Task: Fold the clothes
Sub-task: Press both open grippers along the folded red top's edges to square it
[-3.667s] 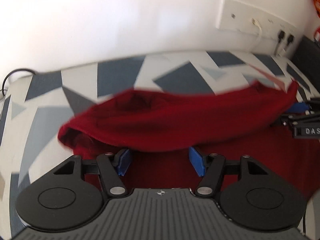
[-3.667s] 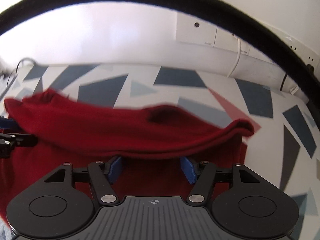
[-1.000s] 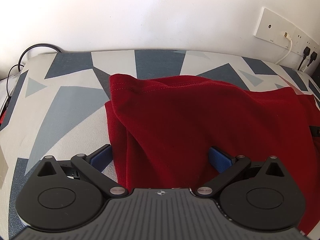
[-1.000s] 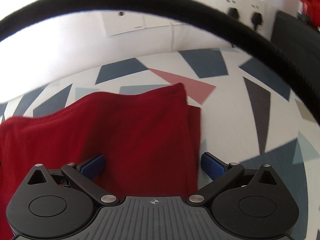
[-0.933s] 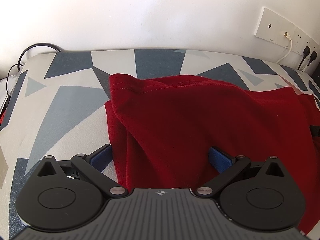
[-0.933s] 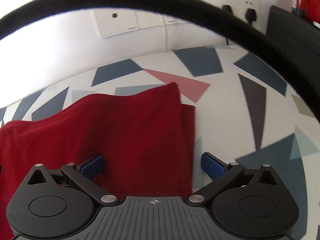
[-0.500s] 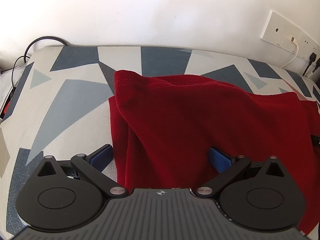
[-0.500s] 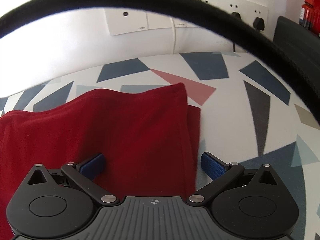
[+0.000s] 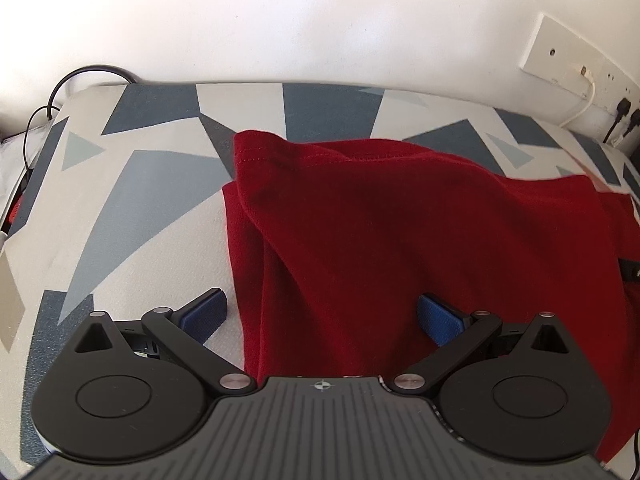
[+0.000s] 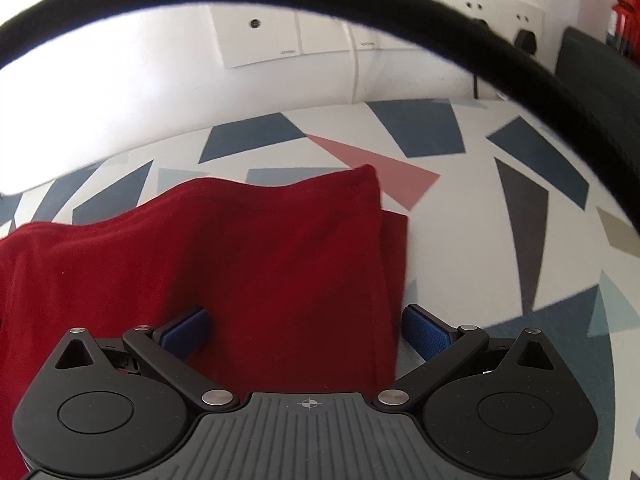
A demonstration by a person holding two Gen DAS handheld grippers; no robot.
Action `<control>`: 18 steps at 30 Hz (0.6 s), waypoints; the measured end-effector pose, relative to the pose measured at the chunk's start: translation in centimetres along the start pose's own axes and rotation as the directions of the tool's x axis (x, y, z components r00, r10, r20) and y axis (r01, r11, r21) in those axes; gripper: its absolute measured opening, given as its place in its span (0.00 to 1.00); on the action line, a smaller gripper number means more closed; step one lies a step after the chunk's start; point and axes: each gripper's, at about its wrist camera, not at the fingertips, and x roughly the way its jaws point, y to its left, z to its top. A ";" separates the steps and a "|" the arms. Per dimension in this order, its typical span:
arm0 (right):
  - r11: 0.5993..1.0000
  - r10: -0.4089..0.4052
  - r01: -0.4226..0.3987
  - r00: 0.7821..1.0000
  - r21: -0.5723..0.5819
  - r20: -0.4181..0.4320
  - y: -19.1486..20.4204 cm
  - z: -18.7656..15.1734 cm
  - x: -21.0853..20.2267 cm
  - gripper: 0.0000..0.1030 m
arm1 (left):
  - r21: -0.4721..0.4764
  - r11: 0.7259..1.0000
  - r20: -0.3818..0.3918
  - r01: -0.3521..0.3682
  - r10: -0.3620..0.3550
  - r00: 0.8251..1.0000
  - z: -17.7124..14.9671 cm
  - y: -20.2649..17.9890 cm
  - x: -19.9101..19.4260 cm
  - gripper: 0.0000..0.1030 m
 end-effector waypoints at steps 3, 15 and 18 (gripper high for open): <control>0.999 -0.004 0.004 1.000 -0.050 0.005 0.2 -0.4 0.0 0.99 | 0.012 1.000 -0.012 0.002 -0.002 1.000 -0.1 0.0 -0.1 1.00; 0.996 0.029 -0.028 0.999 -0.082 0.015 2.1 -0.3 0.6 0.99 | 0.039 0.998 -0.057 0.058 -0.055 0.997 0.2 -0.6 -0.2 0.98; 0.994 0.053 -0.051 0.998 -0.102 0.021 2.6 -0.3 0.6 0.88 | 0.026 0.998 -0.042 0.062 -0.061 0.997 0.1 -0.9 -0.5 0.86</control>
